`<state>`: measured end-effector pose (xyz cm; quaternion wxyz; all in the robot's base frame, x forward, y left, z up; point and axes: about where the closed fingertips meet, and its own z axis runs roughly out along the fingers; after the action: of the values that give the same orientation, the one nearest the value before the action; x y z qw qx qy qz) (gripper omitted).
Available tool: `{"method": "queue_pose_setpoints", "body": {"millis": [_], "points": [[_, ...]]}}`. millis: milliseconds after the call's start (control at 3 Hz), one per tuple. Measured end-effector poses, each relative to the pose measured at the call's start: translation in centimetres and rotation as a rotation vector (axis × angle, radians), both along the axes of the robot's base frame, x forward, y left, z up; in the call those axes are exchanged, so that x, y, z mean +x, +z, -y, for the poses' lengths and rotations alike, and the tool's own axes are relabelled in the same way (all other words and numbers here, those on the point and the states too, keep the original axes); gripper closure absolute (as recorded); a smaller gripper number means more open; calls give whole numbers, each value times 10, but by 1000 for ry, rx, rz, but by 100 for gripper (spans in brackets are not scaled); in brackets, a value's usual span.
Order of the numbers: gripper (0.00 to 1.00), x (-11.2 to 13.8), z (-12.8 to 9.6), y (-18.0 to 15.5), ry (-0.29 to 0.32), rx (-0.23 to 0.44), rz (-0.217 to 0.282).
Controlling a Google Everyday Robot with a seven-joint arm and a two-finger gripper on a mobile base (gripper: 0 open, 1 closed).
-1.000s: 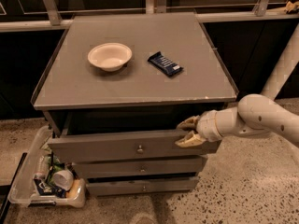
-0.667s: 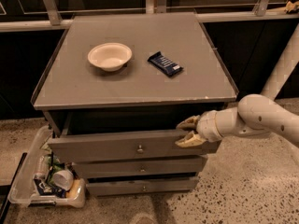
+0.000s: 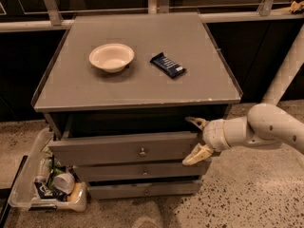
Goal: Open top drawer
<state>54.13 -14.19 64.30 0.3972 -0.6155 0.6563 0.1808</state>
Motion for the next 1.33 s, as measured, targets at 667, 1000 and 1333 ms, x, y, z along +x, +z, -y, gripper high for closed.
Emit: {"method": "queue_pose_setpoints", "body": {"millis": [667,1000,1333], "points": [[60,-13,5,3,-2,9,2],[84,-12,5,6,-2,9,2],[100,-20,7,4,-2,12,4]]}}
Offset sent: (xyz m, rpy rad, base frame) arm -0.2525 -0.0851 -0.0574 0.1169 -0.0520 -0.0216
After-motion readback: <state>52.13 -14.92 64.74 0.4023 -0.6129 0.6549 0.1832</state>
